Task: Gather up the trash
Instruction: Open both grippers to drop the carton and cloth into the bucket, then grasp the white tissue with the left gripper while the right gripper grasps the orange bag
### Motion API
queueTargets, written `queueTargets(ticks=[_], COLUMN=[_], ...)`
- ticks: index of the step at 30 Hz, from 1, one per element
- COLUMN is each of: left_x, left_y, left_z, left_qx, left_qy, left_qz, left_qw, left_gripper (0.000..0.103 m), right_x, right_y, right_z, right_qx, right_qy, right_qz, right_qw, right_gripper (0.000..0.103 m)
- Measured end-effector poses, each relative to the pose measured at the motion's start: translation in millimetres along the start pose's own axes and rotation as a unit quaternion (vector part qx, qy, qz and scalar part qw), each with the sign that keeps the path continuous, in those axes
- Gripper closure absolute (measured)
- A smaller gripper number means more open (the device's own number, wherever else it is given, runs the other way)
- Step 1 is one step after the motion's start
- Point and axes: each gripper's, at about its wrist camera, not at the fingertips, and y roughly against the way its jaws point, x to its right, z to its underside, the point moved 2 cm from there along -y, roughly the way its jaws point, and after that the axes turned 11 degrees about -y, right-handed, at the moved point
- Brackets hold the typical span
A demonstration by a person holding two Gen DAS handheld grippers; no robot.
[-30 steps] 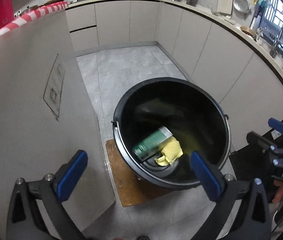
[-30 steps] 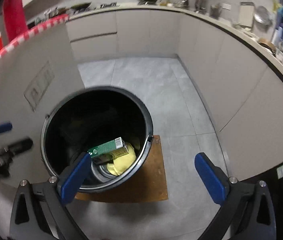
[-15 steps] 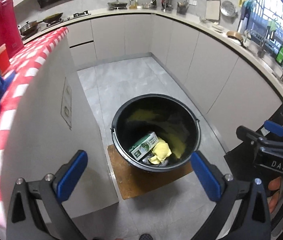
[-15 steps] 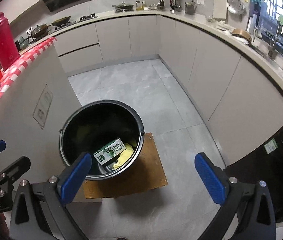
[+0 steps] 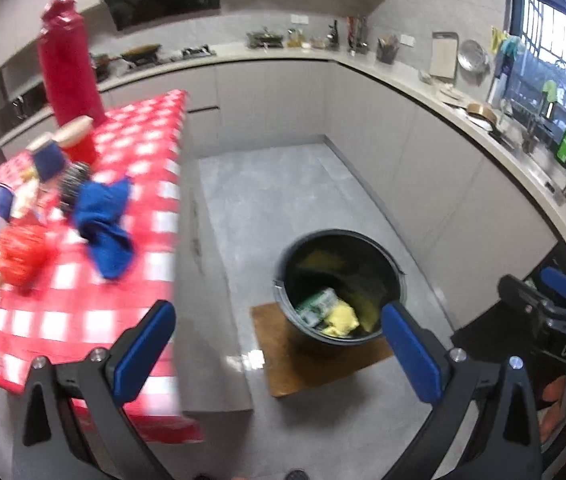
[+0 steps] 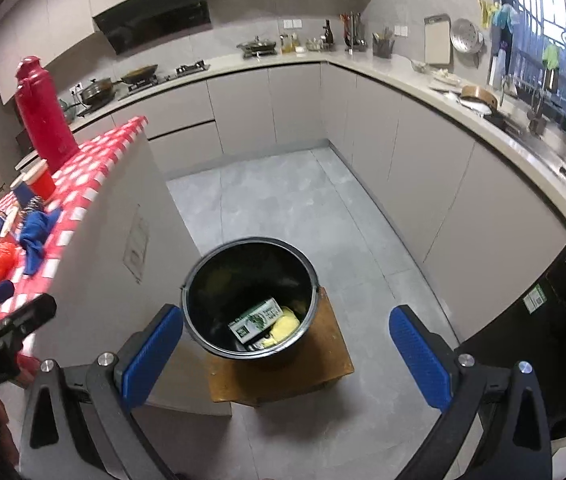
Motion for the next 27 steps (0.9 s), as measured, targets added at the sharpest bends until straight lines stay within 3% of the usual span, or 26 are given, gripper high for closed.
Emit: queueTargets(ticks=[12,20,23,27], left_x=[-99,-197,-232,-266], left_y=[54,68,71,71], left_z=[16,57,74,93], left_qx=[0.052,0.045,0.043,0.04], left_qy=[0.046,0.11,0.134,0.156], left_qz=[-0.066,-0.107,-0.117,-0.128], left_qw=[0.9954,0.9871,0.9832,0.9786], left_gripper=[0.0,0.0,0.005,0.01], right_x=[-103,-187,-211,-244], right_y=[35,46,48,45], right_z=[-5,6,12,21], right_qx=[0.023,0.033,0.031,0.026], right_qy=[0.058,0.098,0.108,0.119], right_qz=[-0.057,-0.106,-0.118,-0.132], right_qw=[0.996,0.989,0.987,0.984], right_gripper=[0.0,0.0,0.0,0.007])
